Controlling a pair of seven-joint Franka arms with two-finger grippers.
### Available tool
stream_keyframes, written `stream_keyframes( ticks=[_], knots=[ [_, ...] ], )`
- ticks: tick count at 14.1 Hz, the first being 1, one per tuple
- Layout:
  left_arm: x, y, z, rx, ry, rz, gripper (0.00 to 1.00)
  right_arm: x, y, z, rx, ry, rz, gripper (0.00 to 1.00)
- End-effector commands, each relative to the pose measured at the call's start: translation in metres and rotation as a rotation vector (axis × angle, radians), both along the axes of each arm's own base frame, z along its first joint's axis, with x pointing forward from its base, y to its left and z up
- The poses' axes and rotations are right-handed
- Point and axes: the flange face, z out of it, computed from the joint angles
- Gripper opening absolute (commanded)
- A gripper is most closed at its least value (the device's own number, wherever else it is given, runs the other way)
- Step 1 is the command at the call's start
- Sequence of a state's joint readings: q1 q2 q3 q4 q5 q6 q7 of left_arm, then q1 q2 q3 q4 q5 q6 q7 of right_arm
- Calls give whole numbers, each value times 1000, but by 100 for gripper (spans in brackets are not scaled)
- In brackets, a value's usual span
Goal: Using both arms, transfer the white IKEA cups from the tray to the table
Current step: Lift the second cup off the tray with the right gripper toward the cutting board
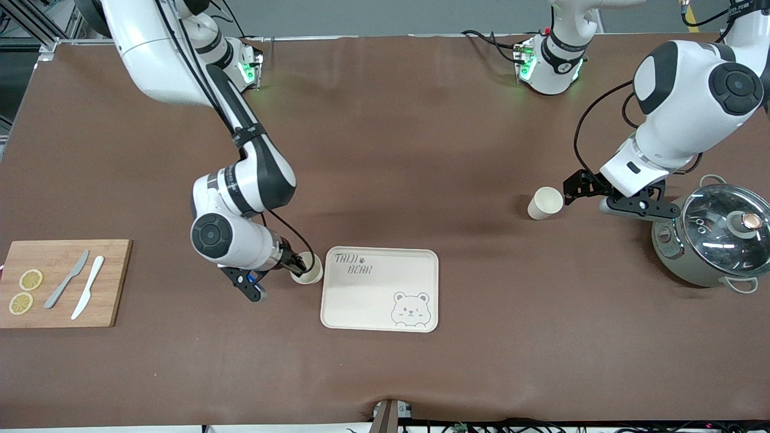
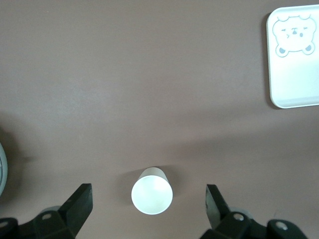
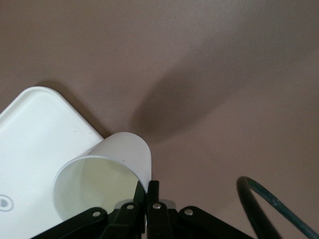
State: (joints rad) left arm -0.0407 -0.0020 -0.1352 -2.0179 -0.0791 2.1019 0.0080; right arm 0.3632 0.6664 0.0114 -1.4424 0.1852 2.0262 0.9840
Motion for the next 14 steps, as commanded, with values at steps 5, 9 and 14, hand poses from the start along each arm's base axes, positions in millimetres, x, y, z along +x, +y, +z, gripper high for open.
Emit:
stream_keyframes(
  ticks=[5,9,14],
  knots=[
    [2,-12,11,18,12,8,100,-33,-100,-1,24,35,224,0],
    [0,-12,12,20,19,9,100,-42,-154,-13,35,51,308,0],
    [-1,-12,11,29,30,6,100,-53,-226,-29,33,21,465,0]
  ],
)
